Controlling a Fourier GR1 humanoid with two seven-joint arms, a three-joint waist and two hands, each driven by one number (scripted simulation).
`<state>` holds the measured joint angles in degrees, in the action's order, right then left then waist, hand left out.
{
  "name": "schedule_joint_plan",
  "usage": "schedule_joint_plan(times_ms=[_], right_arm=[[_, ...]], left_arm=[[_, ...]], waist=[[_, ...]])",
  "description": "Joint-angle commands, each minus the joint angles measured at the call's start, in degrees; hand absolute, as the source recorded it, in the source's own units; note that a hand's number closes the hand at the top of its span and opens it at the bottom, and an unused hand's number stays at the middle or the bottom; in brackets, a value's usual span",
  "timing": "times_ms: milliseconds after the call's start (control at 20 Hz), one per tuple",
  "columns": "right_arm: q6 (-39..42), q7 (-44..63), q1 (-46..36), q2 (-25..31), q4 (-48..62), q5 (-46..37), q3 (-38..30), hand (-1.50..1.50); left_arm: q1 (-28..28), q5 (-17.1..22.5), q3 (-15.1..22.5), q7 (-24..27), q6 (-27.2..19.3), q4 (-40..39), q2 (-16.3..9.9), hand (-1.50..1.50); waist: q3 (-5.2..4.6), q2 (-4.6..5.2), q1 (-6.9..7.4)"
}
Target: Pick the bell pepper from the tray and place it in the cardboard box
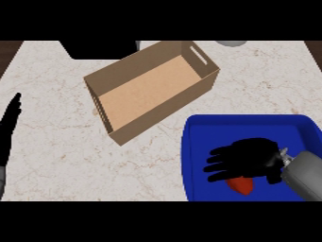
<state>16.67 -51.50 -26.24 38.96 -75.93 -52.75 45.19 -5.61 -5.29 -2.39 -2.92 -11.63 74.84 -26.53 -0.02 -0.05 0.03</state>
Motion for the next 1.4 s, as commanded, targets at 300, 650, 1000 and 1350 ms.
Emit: schedule_joint_plan(times_ms=[300, 650, 1000, 1350], right_arm=[[-2.0, 3.1, 4.9, -7.7, 7.1, -10.4, -0.5, -1.5], [-11.3, 1.6, 6.2, -13.9, 8.2, -10.5, -5.7, 1.5], [-10.1, 25.4, 9.9, -15.4, 10.9, -2.4, -25.0, 1.5], [-20.6, 55.7, 9.9, -21.0, 8.1, -4.4, -38.3, 1.5]], left_arm=[[-1.3, -1.0, -2.3, -4.2, 3.0, 3.7, -0.3, 0.0], [-0.9, -2.3, -2.6, -2.7, 3.4, 2.5, 1.1, 0.0], [2.6, -2.7, -4.1, -0.8, 0.9, 1.8, 1.2, 0.0], [3.1, -2.6, -4.2, -1.5, 1.3, 2.6, 0.9, 0.0]], waist=[[0.05, 0.03, 0.3], [0.05, 0.08, 0.29], [0.04, -0.45, -3.57], [-0.11, -0.89, -3.12]])
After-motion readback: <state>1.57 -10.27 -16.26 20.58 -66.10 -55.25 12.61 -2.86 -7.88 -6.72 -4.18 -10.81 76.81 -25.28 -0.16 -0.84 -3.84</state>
